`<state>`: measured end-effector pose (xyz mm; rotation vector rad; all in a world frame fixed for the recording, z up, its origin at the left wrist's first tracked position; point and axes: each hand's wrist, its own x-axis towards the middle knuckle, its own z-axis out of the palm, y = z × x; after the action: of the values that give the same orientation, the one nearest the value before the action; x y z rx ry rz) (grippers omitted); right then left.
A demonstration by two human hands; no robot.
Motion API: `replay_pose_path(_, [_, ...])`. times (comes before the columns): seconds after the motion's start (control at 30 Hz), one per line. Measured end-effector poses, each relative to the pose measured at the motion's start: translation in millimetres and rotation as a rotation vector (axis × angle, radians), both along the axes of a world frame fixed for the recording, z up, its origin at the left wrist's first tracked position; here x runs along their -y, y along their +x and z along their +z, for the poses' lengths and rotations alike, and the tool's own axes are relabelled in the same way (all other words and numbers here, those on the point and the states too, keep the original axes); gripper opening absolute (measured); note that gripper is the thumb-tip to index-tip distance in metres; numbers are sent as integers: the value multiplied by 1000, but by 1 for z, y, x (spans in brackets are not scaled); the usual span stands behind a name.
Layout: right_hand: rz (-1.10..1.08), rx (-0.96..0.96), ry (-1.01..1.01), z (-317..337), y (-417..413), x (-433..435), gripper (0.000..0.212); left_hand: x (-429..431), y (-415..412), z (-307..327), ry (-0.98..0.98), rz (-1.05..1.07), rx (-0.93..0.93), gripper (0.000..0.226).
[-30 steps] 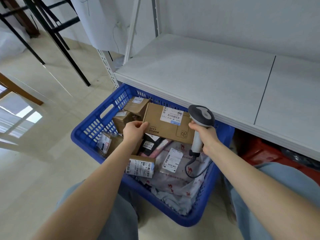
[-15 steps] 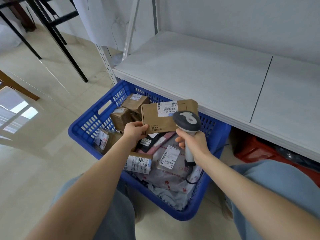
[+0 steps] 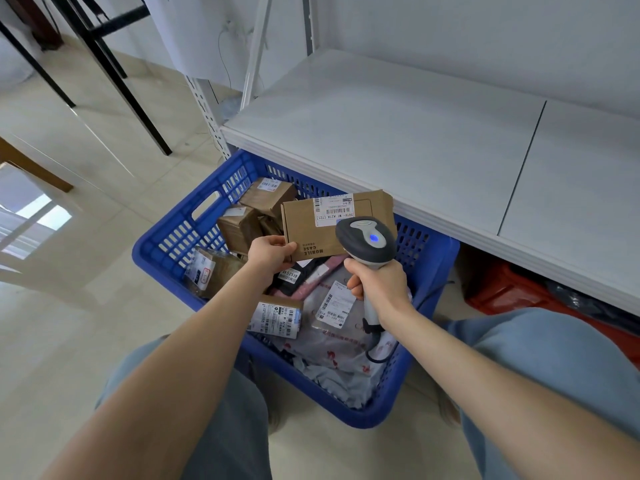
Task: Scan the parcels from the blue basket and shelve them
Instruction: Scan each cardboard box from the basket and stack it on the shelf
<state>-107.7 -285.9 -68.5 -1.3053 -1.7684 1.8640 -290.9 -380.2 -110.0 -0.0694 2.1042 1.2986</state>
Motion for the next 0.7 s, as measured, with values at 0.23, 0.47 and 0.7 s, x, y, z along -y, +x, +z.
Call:
replay_pose_path(0.23, [-17,-5,-21,0,-1,-1,27,0,0,-1,4,0,-11,34])
replay_pose_path(0.47, [-79,-88,-60,8,-1,-11,13,0,-1,6,60,15,-14,33])
replay_pose_path(0.7, [-288,-199,-88,36,13,-65,9,14,-25,52,121,12,3,23])
